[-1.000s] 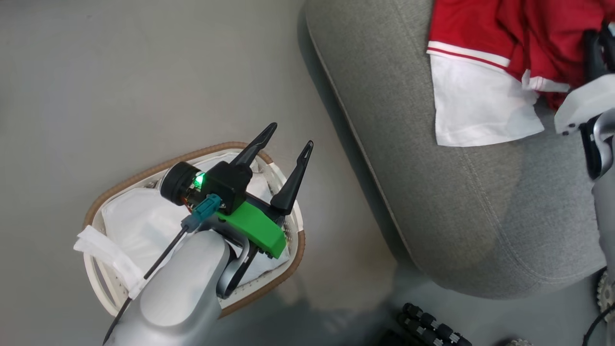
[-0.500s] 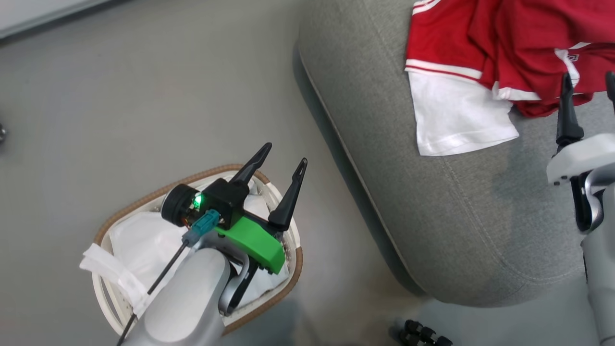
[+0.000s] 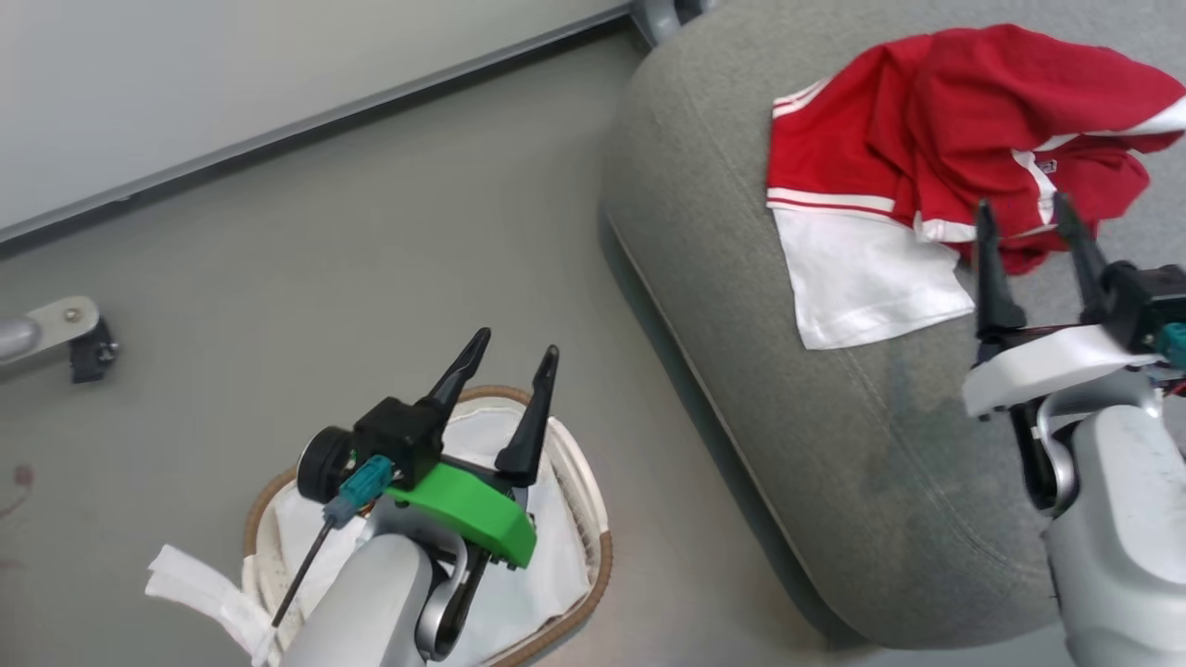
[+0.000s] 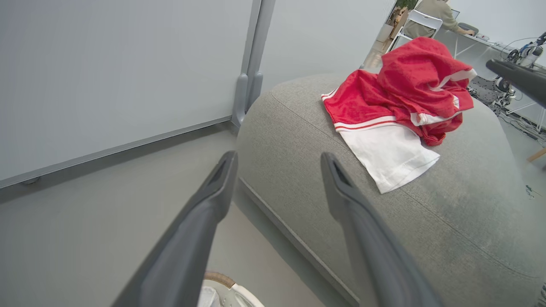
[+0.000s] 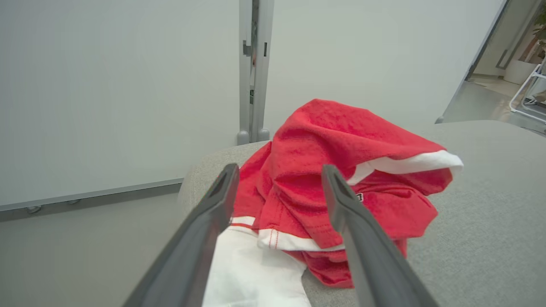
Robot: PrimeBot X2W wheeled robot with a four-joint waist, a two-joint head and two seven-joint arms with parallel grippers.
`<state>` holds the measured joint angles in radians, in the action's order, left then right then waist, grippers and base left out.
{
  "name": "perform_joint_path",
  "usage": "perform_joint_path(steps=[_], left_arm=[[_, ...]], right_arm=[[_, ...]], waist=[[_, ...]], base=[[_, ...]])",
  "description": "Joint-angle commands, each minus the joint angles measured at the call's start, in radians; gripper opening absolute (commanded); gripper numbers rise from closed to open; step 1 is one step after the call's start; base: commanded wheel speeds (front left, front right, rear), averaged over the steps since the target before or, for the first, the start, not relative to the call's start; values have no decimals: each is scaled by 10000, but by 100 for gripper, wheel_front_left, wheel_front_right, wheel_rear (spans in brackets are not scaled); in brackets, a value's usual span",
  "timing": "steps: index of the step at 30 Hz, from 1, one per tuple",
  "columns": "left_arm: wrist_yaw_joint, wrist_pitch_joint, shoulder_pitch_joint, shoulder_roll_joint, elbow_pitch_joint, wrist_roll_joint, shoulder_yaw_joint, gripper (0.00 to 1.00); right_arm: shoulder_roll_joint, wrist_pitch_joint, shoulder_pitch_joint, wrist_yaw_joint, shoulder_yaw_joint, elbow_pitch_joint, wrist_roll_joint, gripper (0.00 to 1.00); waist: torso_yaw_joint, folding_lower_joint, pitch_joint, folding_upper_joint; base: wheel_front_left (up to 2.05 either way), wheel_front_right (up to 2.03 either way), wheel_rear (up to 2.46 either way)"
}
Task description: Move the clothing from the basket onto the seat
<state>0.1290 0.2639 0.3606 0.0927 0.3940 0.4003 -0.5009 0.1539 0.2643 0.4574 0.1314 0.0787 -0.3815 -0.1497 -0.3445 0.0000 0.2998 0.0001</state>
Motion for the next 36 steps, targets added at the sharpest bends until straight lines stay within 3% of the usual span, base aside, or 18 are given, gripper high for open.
perform_joint_path(steps=[1,11,17,28,36], left_arm=[[25,7,-287,-25,19,-127,302,100],[19,7,-925,-335,260,-735,2199,100],[-77,7,-1223,-405,457,-1136,3243,100],[-605,7,-1938,-416,423,-1090,4019,100],[-447,7,-2558,-415,389,-725,4190,100]], right_arm=[[-77,0,-211,-14,-170,21,-34,100],[-599,0,-525,-14,-936,-292,-31,100],[-803,-1,-765,-14,-868,-376,93,100],[-992,1,-1359,-14,-796,-607,9,100],[-1008,1,-1936,-14,-984,-713,-268,100]], waist=[[655,0,-475,-1],[2217,0,-951,-1],[2935,0,-1144,-1],[3559,0,-1618,-1],[3752,0,-2107,-1]], base=[[0,0,0],[0,0,0],[0,0,0],[0,0,0],[0,0,0]])
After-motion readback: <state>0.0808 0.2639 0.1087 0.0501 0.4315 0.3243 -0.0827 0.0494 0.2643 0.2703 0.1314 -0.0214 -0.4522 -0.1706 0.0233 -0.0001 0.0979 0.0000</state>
